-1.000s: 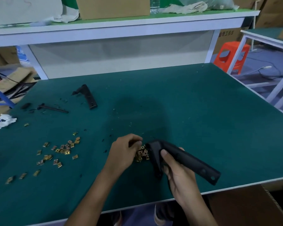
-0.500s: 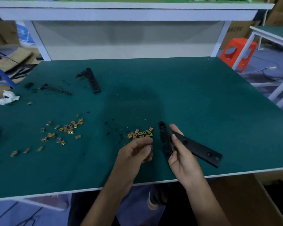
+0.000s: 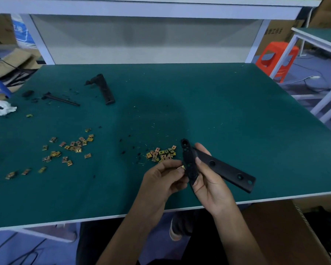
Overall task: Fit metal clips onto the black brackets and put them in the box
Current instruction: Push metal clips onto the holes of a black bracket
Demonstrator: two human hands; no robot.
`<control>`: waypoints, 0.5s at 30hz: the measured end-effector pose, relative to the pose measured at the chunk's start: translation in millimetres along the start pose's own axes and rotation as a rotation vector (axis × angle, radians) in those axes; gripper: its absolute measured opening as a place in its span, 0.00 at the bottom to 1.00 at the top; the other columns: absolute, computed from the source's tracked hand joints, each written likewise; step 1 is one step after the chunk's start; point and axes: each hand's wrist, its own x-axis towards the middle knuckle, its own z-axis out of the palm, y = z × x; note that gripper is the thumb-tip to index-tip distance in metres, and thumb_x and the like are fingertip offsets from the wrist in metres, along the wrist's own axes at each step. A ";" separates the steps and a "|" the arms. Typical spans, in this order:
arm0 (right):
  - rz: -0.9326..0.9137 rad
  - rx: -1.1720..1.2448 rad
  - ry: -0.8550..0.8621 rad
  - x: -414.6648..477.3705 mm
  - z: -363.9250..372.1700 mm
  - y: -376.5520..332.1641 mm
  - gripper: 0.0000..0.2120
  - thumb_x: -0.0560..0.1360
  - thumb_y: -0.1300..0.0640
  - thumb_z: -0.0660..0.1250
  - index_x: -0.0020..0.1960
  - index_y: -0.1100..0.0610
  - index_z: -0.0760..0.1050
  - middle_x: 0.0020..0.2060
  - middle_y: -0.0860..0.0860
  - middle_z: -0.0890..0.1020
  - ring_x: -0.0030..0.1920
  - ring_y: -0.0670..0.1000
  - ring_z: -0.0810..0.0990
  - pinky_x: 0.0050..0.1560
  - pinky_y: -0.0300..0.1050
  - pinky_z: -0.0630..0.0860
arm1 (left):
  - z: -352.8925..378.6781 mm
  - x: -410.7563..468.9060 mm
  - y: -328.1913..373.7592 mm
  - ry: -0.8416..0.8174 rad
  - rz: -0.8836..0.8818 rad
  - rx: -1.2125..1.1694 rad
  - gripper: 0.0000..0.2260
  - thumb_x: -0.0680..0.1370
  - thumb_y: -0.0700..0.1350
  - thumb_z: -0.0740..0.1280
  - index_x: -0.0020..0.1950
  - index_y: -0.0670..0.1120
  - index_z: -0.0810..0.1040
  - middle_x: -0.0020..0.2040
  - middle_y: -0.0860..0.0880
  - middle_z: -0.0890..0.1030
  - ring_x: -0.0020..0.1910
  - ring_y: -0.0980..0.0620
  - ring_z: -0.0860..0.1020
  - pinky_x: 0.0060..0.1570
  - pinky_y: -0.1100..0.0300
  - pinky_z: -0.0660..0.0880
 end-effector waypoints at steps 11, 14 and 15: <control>0.023 -0.154 -0.092 -1.4 -0.7 -0.1 0.21 0.71 0.56 0.75 0.63 0.46 0.81 0.61 0.56 0.84 0.54 0.50 0.85 0.50 0.43 0.82 | -8.6 0.8 8.1 -0.038 -0.014 0.087 0.09 0.76 0.32 0.69 0.55 0.39 0.80 0.39 0.43 0.83 0.35 0.51 0.81 0.36 0.61 0.78; 0.033 -0.173 -0.117 -2.0 0.5 -0.4 0.20 0.72 0.56 0.74 0.64 0.47 0.80 0.61 0.56 0.83 0.54 0.51 0.84 0.49 0.44 0.81 | -12.1 1.8 13.4 -0.061 -0.037 0.115 0.11 0.75 0.33 0.70 0.57 0.40 0.80 0.38 0.43 0.82 0.34 0.51 0.80 0.35 0.62 0.77; 0.032 -0.185 -0.123 -2.2 1.2 -0.3 0.20 0.72 0.56 0.74 0.64 0.48 0.80 0.61 0.56 0.83 0.54 0.51 0.84 0.49 0.44 0.82 | -12.3 2.0 14.3 -0.065 -0.045 0.111 0.12 0.74 0.34 0.71 0.56 0.41 0.81 0.38 0.43 0.82 0.34 0.52 0.80 0.34 0.62 0.77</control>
